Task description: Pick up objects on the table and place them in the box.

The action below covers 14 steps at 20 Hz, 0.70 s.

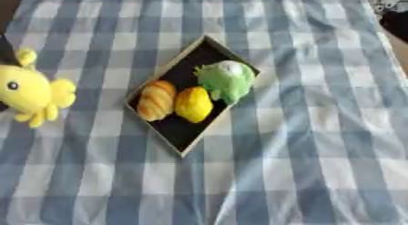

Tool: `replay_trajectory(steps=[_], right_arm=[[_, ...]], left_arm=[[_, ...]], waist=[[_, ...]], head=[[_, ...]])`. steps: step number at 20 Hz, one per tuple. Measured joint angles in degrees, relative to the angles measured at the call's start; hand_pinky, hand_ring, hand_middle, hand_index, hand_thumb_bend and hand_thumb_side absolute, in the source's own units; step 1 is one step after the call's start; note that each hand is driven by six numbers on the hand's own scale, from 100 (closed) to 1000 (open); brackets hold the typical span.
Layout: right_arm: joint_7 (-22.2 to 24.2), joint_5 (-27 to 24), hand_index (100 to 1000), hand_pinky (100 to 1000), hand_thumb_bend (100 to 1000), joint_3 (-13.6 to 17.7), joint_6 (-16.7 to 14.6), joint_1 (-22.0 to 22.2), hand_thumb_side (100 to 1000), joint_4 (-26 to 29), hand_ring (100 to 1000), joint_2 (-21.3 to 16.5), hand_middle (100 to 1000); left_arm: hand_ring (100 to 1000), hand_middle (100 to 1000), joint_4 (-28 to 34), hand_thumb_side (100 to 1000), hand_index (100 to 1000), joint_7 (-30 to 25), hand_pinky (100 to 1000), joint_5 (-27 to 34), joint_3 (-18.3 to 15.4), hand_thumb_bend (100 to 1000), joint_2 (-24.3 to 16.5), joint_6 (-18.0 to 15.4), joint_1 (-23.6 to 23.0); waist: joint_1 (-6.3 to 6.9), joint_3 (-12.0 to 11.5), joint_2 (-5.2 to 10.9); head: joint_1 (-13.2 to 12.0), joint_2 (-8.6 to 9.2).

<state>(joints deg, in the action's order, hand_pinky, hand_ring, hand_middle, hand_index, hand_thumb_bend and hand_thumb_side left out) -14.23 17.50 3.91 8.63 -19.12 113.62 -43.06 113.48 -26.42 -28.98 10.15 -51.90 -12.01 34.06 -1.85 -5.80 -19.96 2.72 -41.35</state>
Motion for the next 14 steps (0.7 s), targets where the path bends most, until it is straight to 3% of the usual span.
replay_trajectory(steps=[7,14], right_arm=[[0.1,0.0,867,893,100,-0.1,0.5,-0.1,457,0.0,964,0.0,897],[0.3,-0.2,862,892,100,-0.1,0.7,-1.1,459,0.0,961,0.5,893]], left_arm=[[663,562,-2.6,100,652,-5.9,690,4.5,5.7,255,8.6,1.3,12.8],[659,561,-12.9,100,657,-8.1,682,1.4,9.9,232,19.7,0.4,20.2]], waist=[[0.48,0.1,0.07],[0.69,1.2,0.13]], head=[[0.9,-0.02],[1.0,0.01]])
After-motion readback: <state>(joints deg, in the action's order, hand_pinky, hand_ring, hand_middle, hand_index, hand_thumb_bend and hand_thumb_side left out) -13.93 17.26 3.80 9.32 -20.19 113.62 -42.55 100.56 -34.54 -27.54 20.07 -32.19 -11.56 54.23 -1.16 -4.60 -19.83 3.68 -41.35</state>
